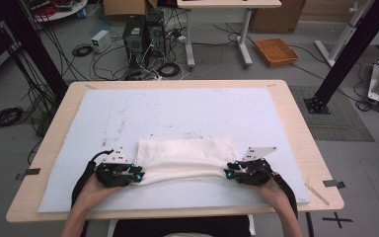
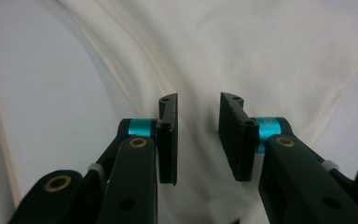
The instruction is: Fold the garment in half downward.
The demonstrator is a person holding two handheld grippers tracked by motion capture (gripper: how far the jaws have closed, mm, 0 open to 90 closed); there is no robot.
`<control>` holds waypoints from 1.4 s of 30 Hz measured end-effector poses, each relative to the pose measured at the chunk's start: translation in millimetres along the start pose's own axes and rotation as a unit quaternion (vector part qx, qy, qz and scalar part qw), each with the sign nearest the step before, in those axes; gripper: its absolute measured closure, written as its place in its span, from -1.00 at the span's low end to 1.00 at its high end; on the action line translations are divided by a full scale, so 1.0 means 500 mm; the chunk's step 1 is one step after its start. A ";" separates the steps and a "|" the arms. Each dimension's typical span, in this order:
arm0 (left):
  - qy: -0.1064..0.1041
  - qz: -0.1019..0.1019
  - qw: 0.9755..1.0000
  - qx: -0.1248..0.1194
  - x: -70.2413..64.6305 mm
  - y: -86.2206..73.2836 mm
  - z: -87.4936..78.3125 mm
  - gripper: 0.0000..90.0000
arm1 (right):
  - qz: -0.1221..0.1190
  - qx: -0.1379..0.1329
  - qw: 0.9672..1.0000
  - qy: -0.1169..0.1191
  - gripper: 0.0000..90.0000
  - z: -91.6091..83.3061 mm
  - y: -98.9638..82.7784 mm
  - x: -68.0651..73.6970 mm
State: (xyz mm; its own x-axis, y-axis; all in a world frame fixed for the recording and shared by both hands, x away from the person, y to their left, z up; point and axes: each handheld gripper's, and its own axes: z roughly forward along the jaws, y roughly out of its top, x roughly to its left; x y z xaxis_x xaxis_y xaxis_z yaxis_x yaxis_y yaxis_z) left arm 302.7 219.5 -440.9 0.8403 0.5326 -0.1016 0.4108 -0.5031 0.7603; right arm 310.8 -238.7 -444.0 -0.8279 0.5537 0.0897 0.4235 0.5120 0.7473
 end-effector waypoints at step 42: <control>0.089 -0.101 0.991 -0.021 0.141 0.079 0.055 0.52 | 0.084 -0.031 0.986 -0.141 0.44 0.055 0.074 -0.116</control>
State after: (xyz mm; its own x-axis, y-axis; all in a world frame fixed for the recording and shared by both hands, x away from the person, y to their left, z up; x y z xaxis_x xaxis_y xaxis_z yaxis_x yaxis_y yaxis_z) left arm 388.0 218.3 -435.8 0.6654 0.7328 -0.1423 0.5460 -0.3476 0.7623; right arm 384.7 -233.8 -439.9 -0.6097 0.7918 0.0359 0.5150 0.3613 0.7773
